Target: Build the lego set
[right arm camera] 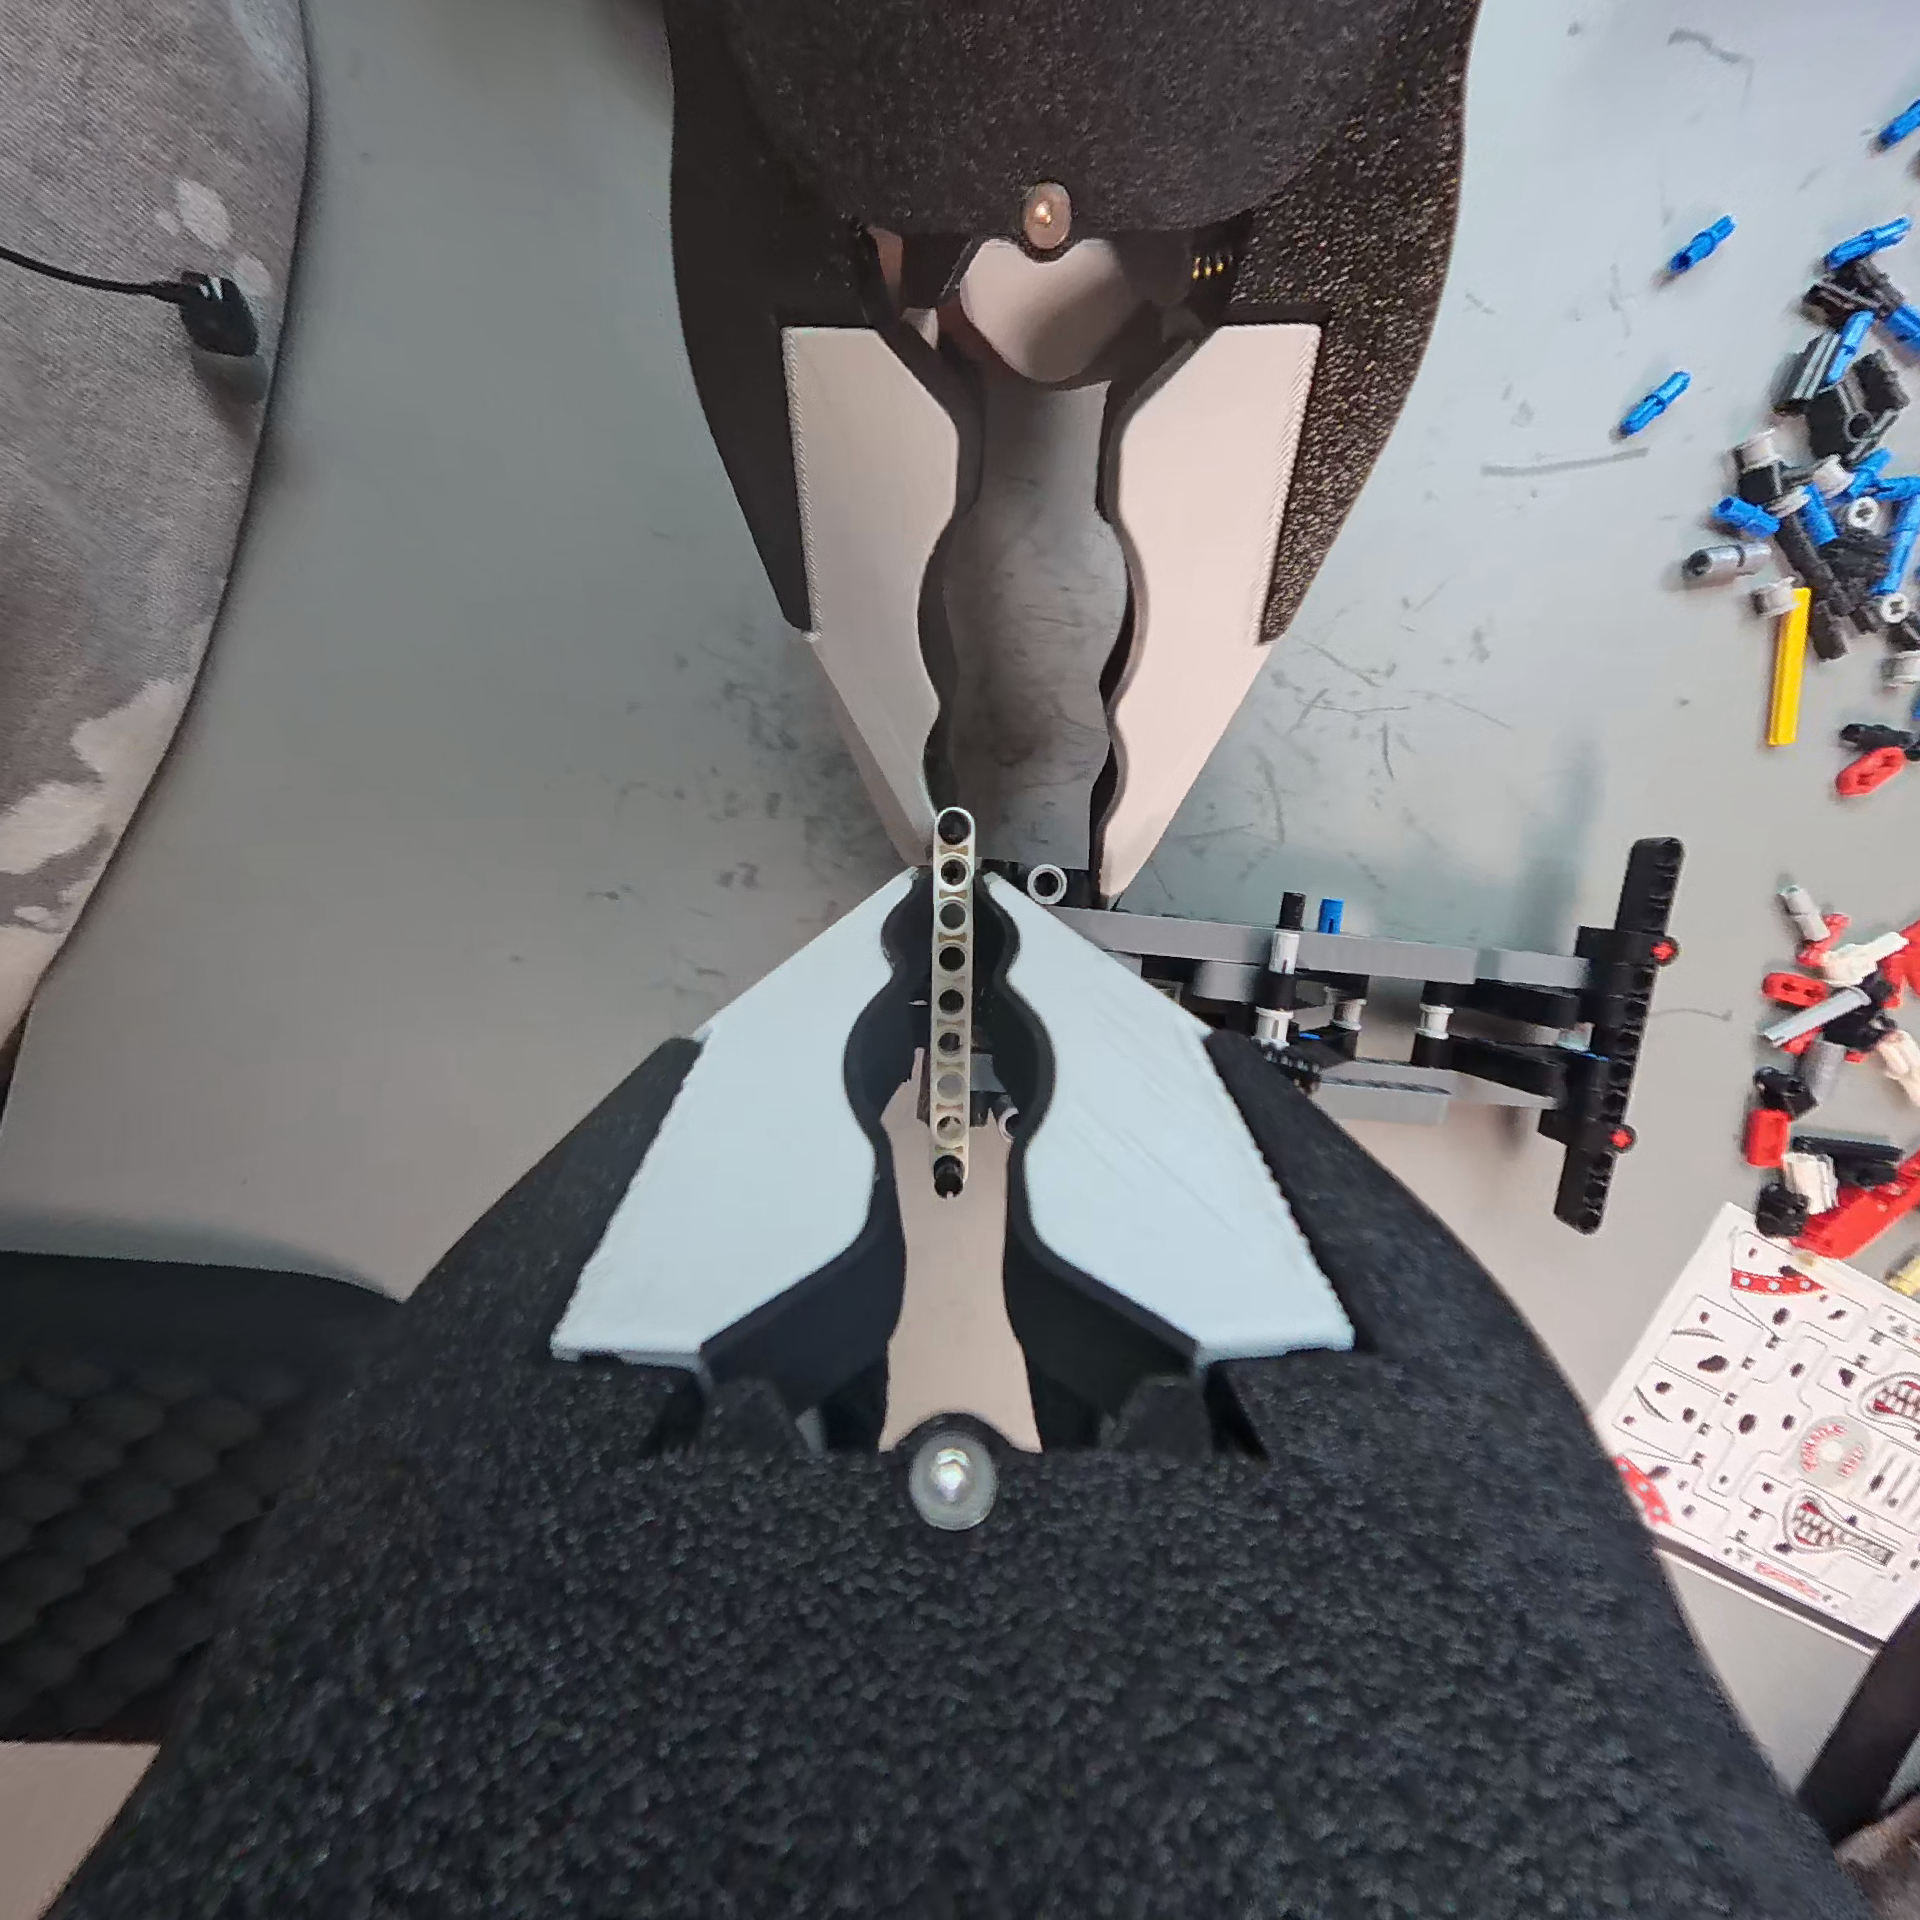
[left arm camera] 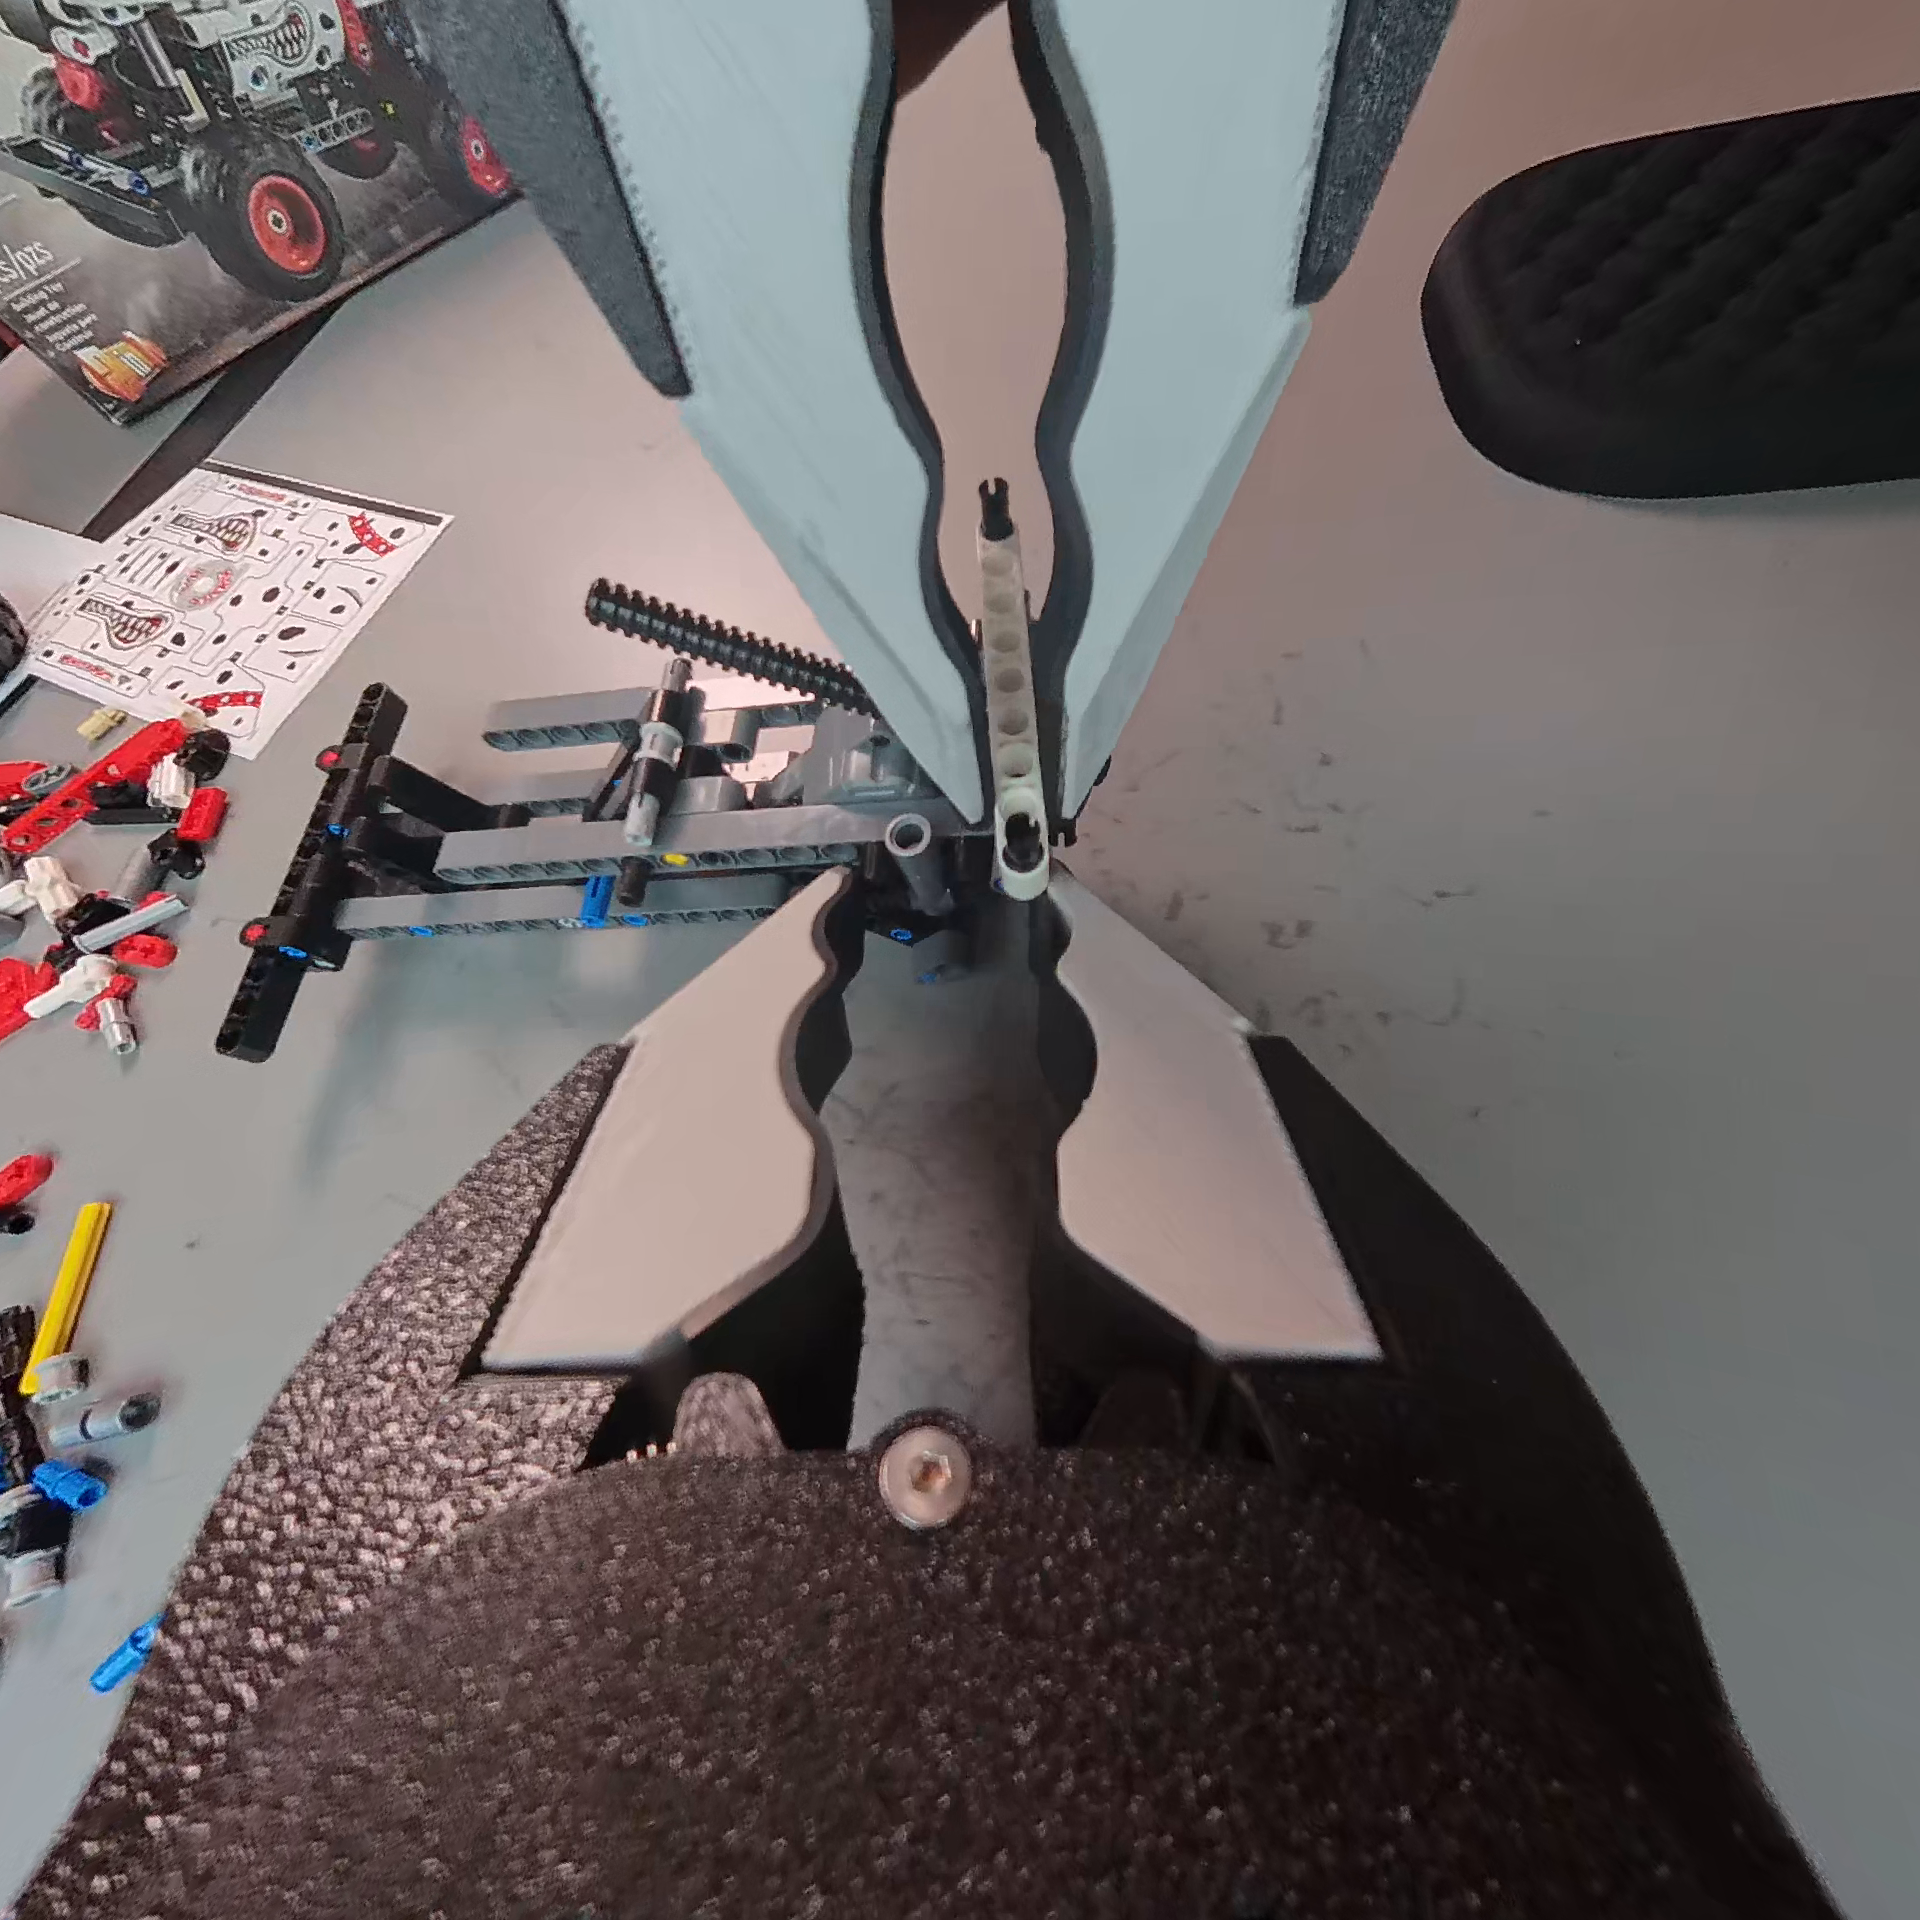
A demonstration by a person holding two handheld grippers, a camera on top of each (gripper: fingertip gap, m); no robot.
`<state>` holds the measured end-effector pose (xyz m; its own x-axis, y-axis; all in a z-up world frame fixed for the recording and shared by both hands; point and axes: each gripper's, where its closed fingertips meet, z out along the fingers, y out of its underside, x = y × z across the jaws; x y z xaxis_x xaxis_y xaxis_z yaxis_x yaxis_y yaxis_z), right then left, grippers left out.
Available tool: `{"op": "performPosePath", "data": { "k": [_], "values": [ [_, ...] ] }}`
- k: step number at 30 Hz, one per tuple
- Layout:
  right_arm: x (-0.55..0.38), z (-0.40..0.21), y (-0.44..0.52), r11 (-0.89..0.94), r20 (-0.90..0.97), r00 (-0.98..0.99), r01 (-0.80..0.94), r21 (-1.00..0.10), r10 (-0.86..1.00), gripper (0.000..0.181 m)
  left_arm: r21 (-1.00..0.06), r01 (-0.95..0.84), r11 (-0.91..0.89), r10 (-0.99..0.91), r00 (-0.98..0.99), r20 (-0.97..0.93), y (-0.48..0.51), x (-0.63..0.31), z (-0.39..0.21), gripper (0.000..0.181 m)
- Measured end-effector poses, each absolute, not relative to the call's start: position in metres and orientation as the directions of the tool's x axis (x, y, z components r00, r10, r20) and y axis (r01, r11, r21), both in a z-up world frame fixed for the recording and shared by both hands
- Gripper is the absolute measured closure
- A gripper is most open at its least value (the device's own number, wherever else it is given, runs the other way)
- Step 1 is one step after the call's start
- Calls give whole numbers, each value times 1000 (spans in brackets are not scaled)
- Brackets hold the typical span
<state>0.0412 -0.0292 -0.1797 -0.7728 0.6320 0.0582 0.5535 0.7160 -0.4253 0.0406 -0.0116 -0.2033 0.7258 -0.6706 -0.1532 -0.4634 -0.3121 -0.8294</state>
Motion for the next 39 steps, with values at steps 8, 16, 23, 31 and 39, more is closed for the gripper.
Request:
{"op": "performPosePath", "data": {
  "k": [8,16,23,31,39],
  "values": [
    [43,-182,-28,767,179,-765,539,-349,619,174,-827,-465,-317,-663,732,-157,-11,42,-204,149],
    [40,-182,-26,764,204,-751,545,-346,628,175,-830,-442,-339,-653,746,-131,-9,40,-203,150],
    [39,-184,-26,726,168,-729,573,-380,664,175,-829,-441,-343,-655,745,-125,-9,40,-204,150],
    [40,-189,-27,710,94,-730,615,-342,677,175,-817,-467,-339,-654,741,-153,-10,40,-207,150],
    [38,-187,-24,703,128,-713,617,-352,690,174,-826,-431,-362,-643,757,-113,-8,37,-205,150]
  ]
}}
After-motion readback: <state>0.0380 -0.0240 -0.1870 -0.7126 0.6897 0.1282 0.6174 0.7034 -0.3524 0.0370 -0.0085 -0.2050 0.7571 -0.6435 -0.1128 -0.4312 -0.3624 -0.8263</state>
